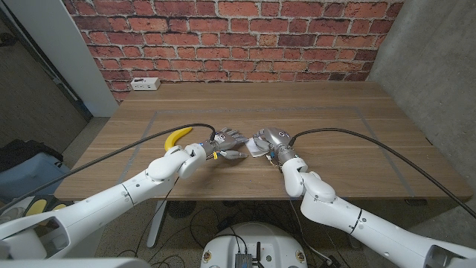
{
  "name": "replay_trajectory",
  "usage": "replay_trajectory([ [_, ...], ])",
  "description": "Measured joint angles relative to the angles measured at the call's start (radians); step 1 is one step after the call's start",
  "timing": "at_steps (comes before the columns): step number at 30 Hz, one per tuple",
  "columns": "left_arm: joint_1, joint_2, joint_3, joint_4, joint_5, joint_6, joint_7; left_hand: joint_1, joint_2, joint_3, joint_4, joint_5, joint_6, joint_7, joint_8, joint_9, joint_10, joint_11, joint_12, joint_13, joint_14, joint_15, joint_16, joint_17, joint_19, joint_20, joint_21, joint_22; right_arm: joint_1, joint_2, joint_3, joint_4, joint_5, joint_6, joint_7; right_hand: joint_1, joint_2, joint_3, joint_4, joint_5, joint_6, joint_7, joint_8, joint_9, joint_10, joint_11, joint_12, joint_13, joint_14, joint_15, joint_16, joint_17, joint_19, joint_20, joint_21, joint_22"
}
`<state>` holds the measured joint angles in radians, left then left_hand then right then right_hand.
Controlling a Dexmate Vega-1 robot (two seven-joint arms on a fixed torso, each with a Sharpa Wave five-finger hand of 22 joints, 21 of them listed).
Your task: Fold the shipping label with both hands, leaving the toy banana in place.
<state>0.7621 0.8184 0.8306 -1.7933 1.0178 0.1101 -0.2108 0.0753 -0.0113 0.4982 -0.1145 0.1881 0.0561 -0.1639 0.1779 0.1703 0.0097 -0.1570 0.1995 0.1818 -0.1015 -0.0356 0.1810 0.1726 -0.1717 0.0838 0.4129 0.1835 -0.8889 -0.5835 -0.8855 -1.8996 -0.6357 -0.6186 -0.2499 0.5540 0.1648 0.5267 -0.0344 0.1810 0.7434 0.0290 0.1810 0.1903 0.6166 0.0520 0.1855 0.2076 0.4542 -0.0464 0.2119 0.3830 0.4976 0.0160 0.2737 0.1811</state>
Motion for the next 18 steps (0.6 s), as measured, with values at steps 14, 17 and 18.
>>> replay_trajectory([
  [14,-0.005,-0.003,0.001,0.005,-0.005,-0.001,-0.002,0.000,0.000,-0.003,-0.002,0.000,-0.002,0.001,0.000,-0.001,-0.004,-0.004,0.000,-0.001,0.000,0.000,0.000,0.000,-0.006,-0.005,-0.003,0.000,0.059,0.018,-0.048,0.018,-0.007,-0.113,0.100,-0.013,0.013,-0.032,-0.015,-0.004,-0.168,-0.022,-0.008,-0.004,-0.209,-0.062,-0.012,-0.013,-0.144,0.005,-0.021,-0.018,-0.066,-0.030,-0.046,0.000],
  [17,-0.005,-0.004,0.002,0.005,-0.006,-0.001,-0.002,0.000,0.000,-0.004,-0.001,0.000,-0.002,0.001,0.000,-0.001,-0.004,-0.004,0.000,-0.001,0.000,0.000,0.000,0.000,-0.006,-0.005,-0.006,0.005,0.072,0.020,-0.061,0.022,-0.012,-0.134,0.115,-0.013,0.013,-0.035,-0.019,-0.004,-0.177,-0.022,-0.008,-0.004,-0.225,-0.060,-0.012,-0.013,-0.158,0.005,-0.021,-0.022,-0.069,-0.026,-0.046,0.000],
  [18,-0.005,-0.004,0.002,0.005,-0.006,-0.001,-0.002,0.000,0.000,-0.004,-0.001,0.000,-0.002,0.001,0.000,-0.001,-0.004,-0.004,0.000,-0.001,0.000,0.000,0.000,0.000,-0.005,-0.005,-0.006,0.005,0.073,0.020,-0.062,0.023,-0.012,-0.134,0.115,-0.013,0.013,-0.036,-0.019,-0.004,-0.180,-0.021,-0.008,-0.004,-0.231,-0.060,-0.012,-0.012,-0.158,0.005,-0.021,-0.022,-0.069,-0.027,-0.046,0.000],
])
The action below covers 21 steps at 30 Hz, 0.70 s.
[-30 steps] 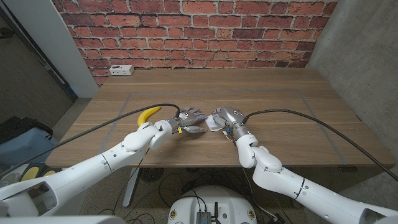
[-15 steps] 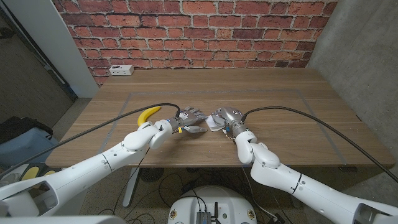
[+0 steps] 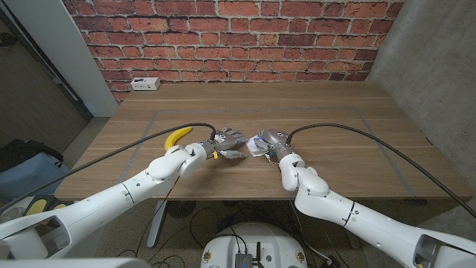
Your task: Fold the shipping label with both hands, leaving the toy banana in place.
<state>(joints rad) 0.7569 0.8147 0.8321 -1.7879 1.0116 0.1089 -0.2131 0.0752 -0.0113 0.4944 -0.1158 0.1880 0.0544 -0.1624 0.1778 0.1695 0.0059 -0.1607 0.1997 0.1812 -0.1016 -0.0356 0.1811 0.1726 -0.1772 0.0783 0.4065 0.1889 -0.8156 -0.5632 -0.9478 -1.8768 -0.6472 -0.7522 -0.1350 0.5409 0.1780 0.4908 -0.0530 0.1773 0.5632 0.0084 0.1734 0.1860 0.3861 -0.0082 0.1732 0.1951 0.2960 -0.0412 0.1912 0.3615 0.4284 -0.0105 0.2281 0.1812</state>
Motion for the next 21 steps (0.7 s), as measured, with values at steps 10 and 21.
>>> replay_trajectory([
  [10,0.000,0.000,0.001,-0.001,0.000,0.003,-0.001,0.000,0.000,-0.003,0.003,0.000,0.000,0.000,-0.002,0.001,0.000,0.000,0.000,0.000,0.000,0.000,0.000,0.000,0.000,0.000,0.000,0.000,0.041,0.006,-0.042,0.012,-0.011,-0.068,0.055,-0.004,-0.004,-0.015,0.001,-0.004,-0.048,-0.005,-0.004,0.000,-0.044,-0.004,0.000,0.000,-0.043,0.003,0.000,-0.005,-0.032,-0.007,-0.013,0.001],
  [21,0.003,0.002,0.001,-0.005,-0.001,0.006,-0.002,0.000,0.000,-0.004,0.001,0.000,-0.016,0.002,-0.003,0.001,-0.007,0.007,0.000,0.000,0.000,0.000,0.000,0.000,0.000,0.000,-0.004,0.000,0.076,0.009,-0.085,0.018,-0.017,-0.135,0.093,0.019,-0.005,-0.012,-0.030,-0.004,-0.114,-0.014,-0.004,0.000,-0.092,-0.014,0.000,0.000,-0.072,0.000,0.000,-0.028,-0.043,-0.007,-0.024,-0.005],
])
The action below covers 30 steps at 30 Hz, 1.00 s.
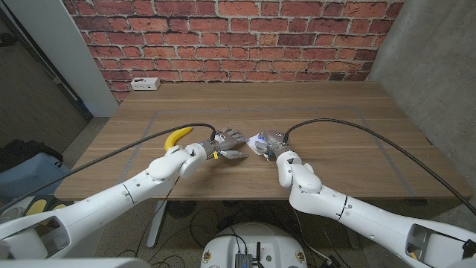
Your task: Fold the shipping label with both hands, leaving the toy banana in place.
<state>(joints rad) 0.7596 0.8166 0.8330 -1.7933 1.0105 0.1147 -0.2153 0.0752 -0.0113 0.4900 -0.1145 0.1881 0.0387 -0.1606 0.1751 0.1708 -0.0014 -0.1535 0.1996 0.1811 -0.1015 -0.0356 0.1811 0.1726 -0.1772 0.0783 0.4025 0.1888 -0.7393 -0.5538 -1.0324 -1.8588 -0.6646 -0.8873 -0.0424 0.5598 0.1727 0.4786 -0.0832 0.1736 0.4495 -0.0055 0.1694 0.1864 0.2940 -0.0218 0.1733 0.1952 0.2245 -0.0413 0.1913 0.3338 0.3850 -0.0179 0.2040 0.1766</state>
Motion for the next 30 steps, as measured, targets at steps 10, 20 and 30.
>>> replay_trajectory([
  [10,0.002,0.001,-0.001,-0.004,0.000,0.001,0.000,0.000,0.000,-0.007,0.001,0.000,0.000,0.000,-0.003,0.000,-0.005,0.005,0.000,0.000,0.000,0.000,0.000,0.000,0.000,0.000,0.000,0.000,0.014,-0.009,-0.020,-0.004,0.011,-0.035,0.011,0.009,0.002,0.000,-0.008,0.000,0.000,0.000,0.000,0.000,-0.001,-0.002,0.005,0.000,0.000,0.000,0.000,-0.005,-0.002,-0.002,-0.001,-0.003],
  [20,0.004,0.002,-0.003,-0.010,0.004,0.003,0.000,-0.004,0.004,-0.011,0.006,0.000,-0.027,0.002,-0.003,0.000,-0.022,0.022,-0.004,0.000,-0.006,0.002,0.000,0.000,0.000,0.000,0.000,0.000,-0.016,-0.029,0.005,-0.021,0.044,0.007,-0.057,0.018,0.007,-0.004,-0.012,0.000,-0.114,-0.053,0.000,0.000,-0.092,-0.009,0.005,0.000,-0.013,0.002,0.006,-0.013,-0.003,-0.004,0.001,-0.002],
  [30,0.017,0.005,-0.015,-0.021,-0.005,0.010,-0.002,-0.024,0.024,-0.022,0.017,0.000,-0.135,-0.035,-0.009,0.002,-0.118,0.056,-0.019,0.003,-0.056,0.000,-0.008,0.002,0.000,0.000,-0.036,0.000,-0.066,-0.038,0.049,-0.025,0.062,0.085,-0.179,0.026,0.005,-0.008,-0.016,0.000,-0.259,-0.095,0.000,0.002,-0.205,-0.037,0.000,0.000,-0.054,0.004,0.006,-0.023,-0.014,-0.007,-0.001,0.000],
])
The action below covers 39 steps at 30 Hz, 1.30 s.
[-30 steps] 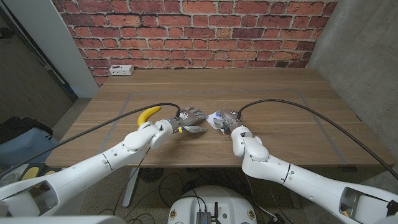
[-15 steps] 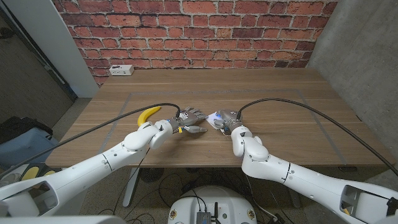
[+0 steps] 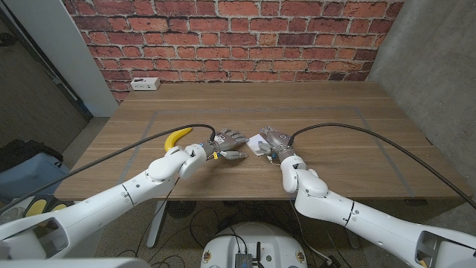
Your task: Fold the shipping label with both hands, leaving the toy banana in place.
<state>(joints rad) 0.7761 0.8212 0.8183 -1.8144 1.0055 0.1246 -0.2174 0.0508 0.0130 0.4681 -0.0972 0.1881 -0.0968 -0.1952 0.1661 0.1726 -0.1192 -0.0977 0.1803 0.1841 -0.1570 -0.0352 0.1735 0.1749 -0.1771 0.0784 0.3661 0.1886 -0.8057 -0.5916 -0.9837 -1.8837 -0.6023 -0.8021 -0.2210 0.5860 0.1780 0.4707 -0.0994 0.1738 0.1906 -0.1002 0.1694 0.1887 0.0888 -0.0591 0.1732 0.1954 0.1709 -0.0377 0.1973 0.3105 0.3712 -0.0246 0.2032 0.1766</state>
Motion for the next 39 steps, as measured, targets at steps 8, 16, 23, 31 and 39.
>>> replay_trajectory([
  [8,0.034,0.010,-0.024,-0.005,-0.036,-0.004,0.085,-0.011,0.019,-0.002,0.022,0.000,-0.072,-0.019,0.000,0.002,-0.050,0.005,0.000,0.000,-0.014,0.023,0.000,0.003,0.004,0.004,-0.037,0.007,-0.044,-0.001,0.043,0.000,0.013,0.059,-0.073,0.000,0.000,-0.009,0.009,0.000,0.000,0.000,0.000,0.000,0.001,0.001,0.009,0.000,0.000,0.000,0.000,0.003,-0.002,0.001,0.000,0.000],
  [16,0.071,0.020,-0.053,-0.007,-0.070,-0.020,0.200,-0.013,0.030,0.000,0.024,0.000,-0.073,-0.021,0.004,0.002,-0.050,0.005,0.006,0.000,-0.014,0.023,0.005,0.005,0.003,0.004,-0.041,0.009,-0.080,0.001,0.083,0.000,0.037,0.115,-0.132,-0.020,-0.001,-0.021,0.021,0.000,0.000,0.000,0.005,0.000,0.013,0.013,0.016,0.000,0.000,0.000,0.008,0.003,-0.002,0.001,0.000,0.000],
  [23,0.108,0.021,-0.085,0.010,-0.109,-0.043,0.335,-0.006,0.038,0.004,0.028,-0.004,-0.073,-0.021,0.008,0.002,-0.054,0.009,0.017,0.000,-0.020,0.028,0.012,0.002,0.005,0.021,-0.037,0.009,-0.107,0.004,0.116,0.000,0.066,0.168,-0.183,-0.031,0.001,-0.026,0.026,0.000,0.000,0.000,0.008,0.000,0.020,0.020,0.019,0.000,0.000,0.000,0.014,0.004,-0.002,0.001,0.000,0.000],
  [31,0.141,0.019,-0.117,0.029,-0.166,-0.073,0.455,0.002,0.045,0.009,0.033,-0.004,-0.073,-0.021,0.008,0.002,-0.054,0.009,0.017,0.000,-0.017,0.026,0.012,0.002,0.005,0.024,-0.025,0.009,-0.146,0.011,0.166,0.011,0.125,0.269,-0.255,-0.045,-0.002,-0.032,0.040,0.000,0.011,0.011,0.016,0.000,0.038,0.037,0.027,0.000,0.004,-0.004,0.017,0.007,-0.002,0.001,0.000,0.000],
  [39,0.167,0.013,-0.153,0.054,-0.289,-0.144,0.544,0.004,0.047,0.009,0.033,-0.004,-0.073,-0.021,0.019,0.002,-0.053,0.008,0.023,0.000,-0.014,0.016,0.012,0.002,0.005,0.024,-0.014,0.009,-0.194,0.023,0.229,0.039,0.202,0.415,-0.323,-0.058,0.005,-0.033,0.048,0.000,0.035,0.035,0.023,0.000,0.061,0.043,0.035,0.000,0.017,-0.001,0.021,0.005,0.006,-0.006,0.001,0.000],
])
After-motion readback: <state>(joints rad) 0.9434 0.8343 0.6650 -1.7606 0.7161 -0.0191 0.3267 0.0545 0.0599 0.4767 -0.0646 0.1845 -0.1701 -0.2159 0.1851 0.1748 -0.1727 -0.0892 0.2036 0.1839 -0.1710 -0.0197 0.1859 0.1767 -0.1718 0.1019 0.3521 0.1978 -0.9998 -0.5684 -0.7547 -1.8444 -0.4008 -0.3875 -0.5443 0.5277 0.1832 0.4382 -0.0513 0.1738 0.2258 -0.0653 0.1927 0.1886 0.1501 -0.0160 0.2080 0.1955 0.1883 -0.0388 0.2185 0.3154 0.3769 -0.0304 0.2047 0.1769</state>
